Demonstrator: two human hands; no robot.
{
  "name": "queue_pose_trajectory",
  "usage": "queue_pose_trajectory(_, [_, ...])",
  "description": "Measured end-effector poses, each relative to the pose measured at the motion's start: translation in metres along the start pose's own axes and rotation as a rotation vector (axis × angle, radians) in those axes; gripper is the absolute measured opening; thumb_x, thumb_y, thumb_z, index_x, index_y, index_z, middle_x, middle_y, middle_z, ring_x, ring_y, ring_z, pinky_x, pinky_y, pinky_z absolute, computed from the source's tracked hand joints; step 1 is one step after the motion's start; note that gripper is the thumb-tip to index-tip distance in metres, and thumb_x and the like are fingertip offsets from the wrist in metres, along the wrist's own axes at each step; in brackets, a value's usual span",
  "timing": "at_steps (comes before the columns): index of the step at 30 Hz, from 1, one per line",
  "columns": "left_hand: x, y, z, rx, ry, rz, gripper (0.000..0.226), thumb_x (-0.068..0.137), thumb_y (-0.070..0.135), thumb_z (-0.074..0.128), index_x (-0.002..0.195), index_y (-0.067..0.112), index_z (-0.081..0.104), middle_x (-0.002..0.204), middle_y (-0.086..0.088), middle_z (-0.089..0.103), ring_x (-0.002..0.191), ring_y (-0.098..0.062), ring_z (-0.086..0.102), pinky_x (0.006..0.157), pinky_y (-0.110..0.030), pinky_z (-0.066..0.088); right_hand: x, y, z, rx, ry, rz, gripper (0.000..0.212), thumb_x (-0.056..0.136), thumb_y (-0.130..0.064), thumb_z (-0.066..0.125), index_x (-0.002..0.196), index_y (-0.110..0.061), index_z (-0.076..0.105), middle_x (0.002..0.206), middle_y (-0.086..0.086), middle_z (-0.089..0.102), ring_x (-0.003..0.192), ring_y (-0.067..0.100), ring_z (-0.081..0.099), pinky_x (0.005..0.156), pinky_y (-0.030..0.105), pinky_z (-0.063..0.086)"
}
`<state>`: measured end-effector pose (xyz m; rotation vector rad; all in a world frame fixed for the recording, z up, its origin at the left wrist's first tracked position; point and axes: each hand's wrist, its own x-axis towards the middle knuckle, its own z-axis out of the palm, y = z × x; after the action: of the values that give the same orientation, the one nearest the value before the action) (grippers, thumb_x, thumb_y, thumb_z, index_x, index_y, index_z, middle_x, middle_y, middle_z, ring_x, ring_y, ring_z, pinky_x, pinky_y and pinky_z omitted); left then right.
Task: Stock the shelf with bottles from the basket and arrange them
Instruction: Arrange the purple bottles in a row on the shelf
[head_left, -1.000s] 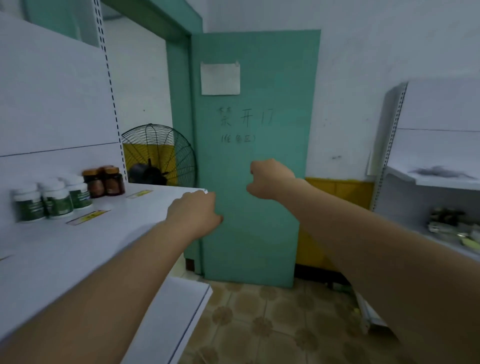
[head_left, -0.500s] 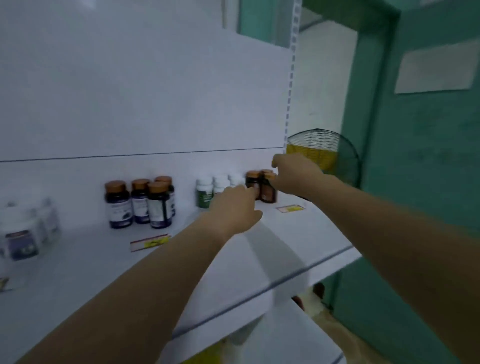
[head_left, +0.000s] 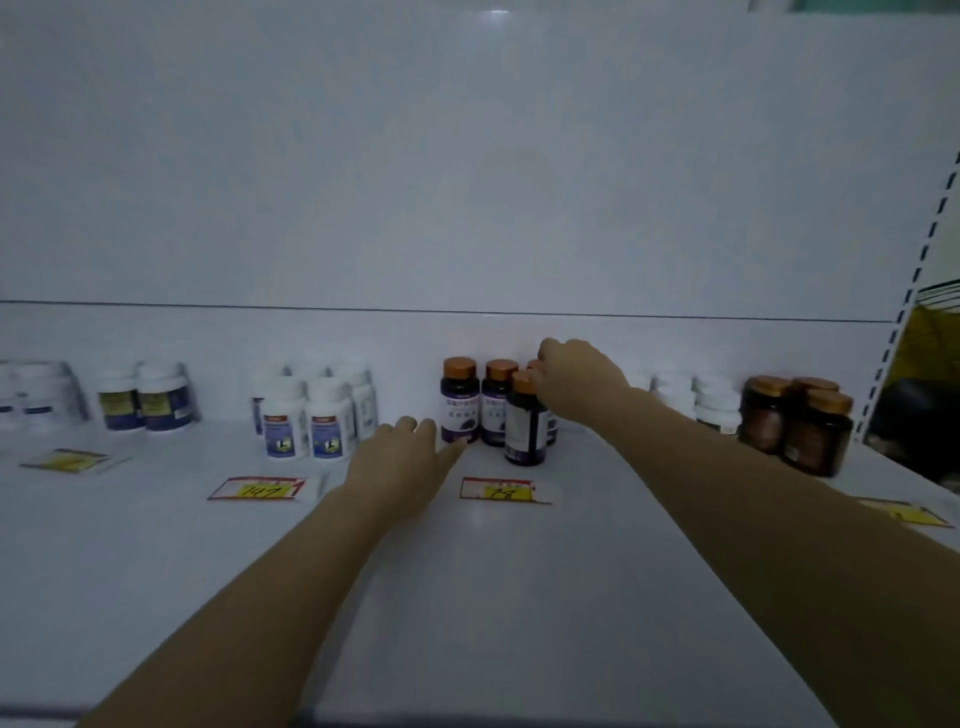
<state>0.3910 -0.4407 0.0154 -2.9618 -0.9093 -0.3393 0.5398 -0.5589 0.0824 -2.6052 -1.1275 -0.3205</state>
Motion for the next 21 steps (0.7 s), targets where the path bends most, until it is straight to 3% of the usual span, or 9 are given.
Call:
queue_pose_trajectory(2, [0.005, -0.008, 0.012, -0.001, -0.011, -0.021, 0.055, 0.099, 0.048, 0.022, 0.139, 0.012, 0.035, 0.141, -0.009, 0.041, 0.127, -0.028, 0.041, 0.101, -0.037, 0.036, 0.0, -0.003, 0.007, 0.081, 0.021, 0.022, 0.029, 0.1, -0.025, 0.035, 0.113, -0.003, 0.049, 0.113, 0.019, 0.054, 0.086, 0.028, 0.045, 0.071, 0.035, 0.037])
queue_pose_trajectory(5, [0.009, -0.013, 0.023, 0.007, -0.099, 0.01, 0.058, 0.1, 0.046, 0.018, 0.15, 0.015, 0.016, 0.157, -0.007, 0.017, 0.142, -0.029, 0.019, 0.115, -0.041, 0.021, 0.0, -0.006, 0.017, 0.229, 0.07, -0.007, 0.035, 0.102, -0.027, 0.03, 0.131, -0.009, 0.041, 0.117, 0.018, 0.049, 0.092, 0.03, 0.047, 0.07, 0.034, 0.036])
queue_pose_trajectory(9, [0.012, -0.015, 0.033, 0.062, -0.236, 0.047, 0.059, 0.1, 0.046, 0.012, 0.152, 0.02, 0.005, 0.159, -0.008, 0.001, 0.145, -0.031, 0.006, 0.118, -0.047, 0.011, -0.002, -0.01, 0.022, 0.161, 0.03, -0.037, 0.039, 0.099, -0.04, 0.036, 0.12, -0.008, 0.046, 0.11, 0.013, 0.05, 0.091, 0.027, 0.048, 0.074, 0.033, 0.04])
queue_pose_trajectory(15, [0.011, -0.016, 0.036, 0.059, -0.266, 0.042, 0.06, 0.1, 0.048, 0.01, 0.152, 0.022, 0.0, 0.159, -0.006, -0.005, 0.146, -0.03, 0.0, 0.118, -0.046, 0.006, -0.003, -0.012, 0.018, 0.137, -0.011, -0.041, 0.026, 0.097, -0.024, 0.043, 0.115, -0.007, 0.05, 0.095, 0.01, 0.049, 0.08, 0.022, 0.046, 0.062, 0.027, 0.034])
queue_pose_trajectory(21, [0.01, -0.015, 0.034, 0.028, -0.258, 0.038, 0.061, 0.099, 0.049, 0.011, 0.152, 0.02, 0.002, 0.16, -0.006, -0.002, 0.146, -0.029, 0.002, 0.118, -0.046, 0.007, -0.003, -0.016, -0.002, 0.176, -0.048, -0.03, 0.031, 0.095, -0.024, 0.048, 0.122, -0.011, 0.053, 0.116, 0.011, 0.057, 0.092, 0.023, 0.052, 0.076, 0.03, 0.047])
